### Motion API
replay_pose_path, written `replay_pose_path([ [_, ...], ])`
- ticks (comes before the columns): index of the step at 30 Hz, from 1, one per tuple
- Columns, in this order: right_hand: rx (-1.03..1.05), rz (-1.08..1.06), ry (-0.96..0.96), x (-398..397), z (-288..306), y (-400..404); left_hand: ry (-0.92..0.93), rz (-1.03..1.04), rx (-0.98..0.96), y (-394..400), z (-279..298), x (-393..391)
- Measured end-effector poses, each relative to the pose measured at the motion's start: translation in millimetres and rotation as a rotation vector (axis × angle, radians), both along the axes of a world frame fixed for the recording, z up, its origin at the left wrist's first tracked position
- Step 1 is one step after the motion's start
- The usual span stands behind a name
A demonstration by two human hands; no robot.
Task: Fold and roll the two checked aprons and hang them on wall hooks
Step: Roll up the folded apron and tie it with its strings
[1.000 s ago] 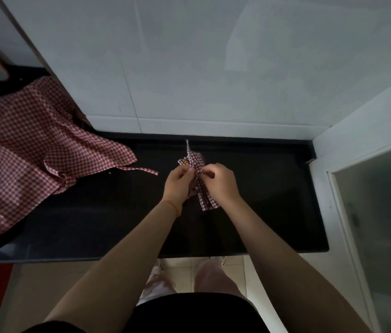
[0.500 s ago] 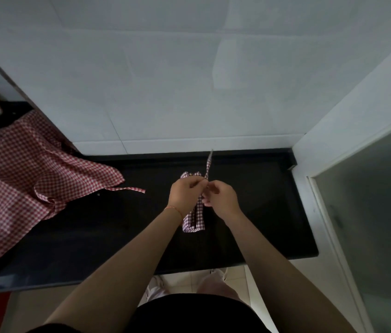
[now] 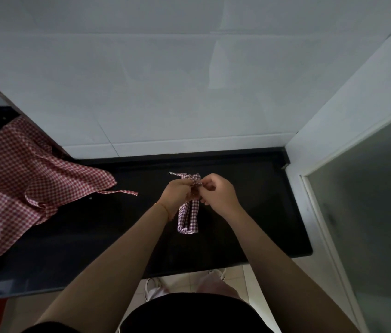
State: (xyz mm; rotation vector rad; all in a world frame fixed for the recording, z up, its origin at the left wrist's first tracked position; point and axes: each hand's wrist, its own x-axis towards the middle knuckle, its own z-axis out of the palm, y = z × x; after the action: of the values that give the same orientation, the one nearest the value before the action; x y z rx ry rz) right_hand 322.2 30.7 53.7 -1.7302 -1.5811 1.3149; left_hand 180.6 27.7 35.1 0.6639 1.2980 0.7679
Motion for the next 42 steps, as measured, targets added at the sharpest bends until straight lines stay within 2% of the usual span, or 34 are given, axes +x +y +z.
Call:
replay_pose_path([
  [3,-0.001,-0.029,0.041,1.9,5.3,2.5,0.15,-0.112,0.086,-0.5,-5.0,-1.9],
  [6,-0.012,-0.04,0.05,1.4,8.9,5.9,0.16,-0.061,0.085,-0.5,-5.9,0.8],
  [9,0.008,0.03,-0.014,1.8,10.9,10.6,0.196,-0.078,0.11,-0.9,-3.5,4.1],
  [14,0.182,0.155,-0.176,1.9,13.1,19.7,0.527,-0.385,0.262,3.1,5.7,9.3],
  [17,0.234,0.218,-0.244,3.1,12.8,23.3,0.605,-0.417,0.26,7.6,6.5,11.3],
  [22,0.021,0.284,-0.359,14.9,0.3,22.9,0.538,-0.388,0.233,12.9,7.1,7.4],
  [24,-0.047,0.231,-0.323,18.5,-4.0,19.8,0.626,-0.466,0.272,15.3,7.4,5.2],
  [26,-0.105,0.207,-0.28,21.4,-4.7,16.6,0.792,-0.569,0.334,20.3,6.5,3.2],
  [28,-0.171,0.203,-0.179,24.6,-3.9,12.5,0.892,-0.612,0.358,24.2,5.8,3.1],
  [29,-0.214,0.197,-0.099,26.0,-3.2,10.1,0.893,-0.607,0.352,25.4,6.2,3.6],
  [31,-0.273,0.197,-0.005,27.3,-4.0,6.8,0.765,-0.505,0.269,25.2,7.5,5.9],
  [34,-0.229,0.185,-0.074,21.5,-11.1,4.4,0.611,-0.334,0.209,20.7,7.2,6.5],
  [39,-0.18,-0.026,0.03,4.8,-20.9,-1.7,0.619,-0.302,0.22,11.1,8.6,6.0],
  [42,-0.111,-0.076,-0.062,-4.7,-26.4,-3.5,0.635,-0.312,0.216,7.1,6.6,3.9],
])
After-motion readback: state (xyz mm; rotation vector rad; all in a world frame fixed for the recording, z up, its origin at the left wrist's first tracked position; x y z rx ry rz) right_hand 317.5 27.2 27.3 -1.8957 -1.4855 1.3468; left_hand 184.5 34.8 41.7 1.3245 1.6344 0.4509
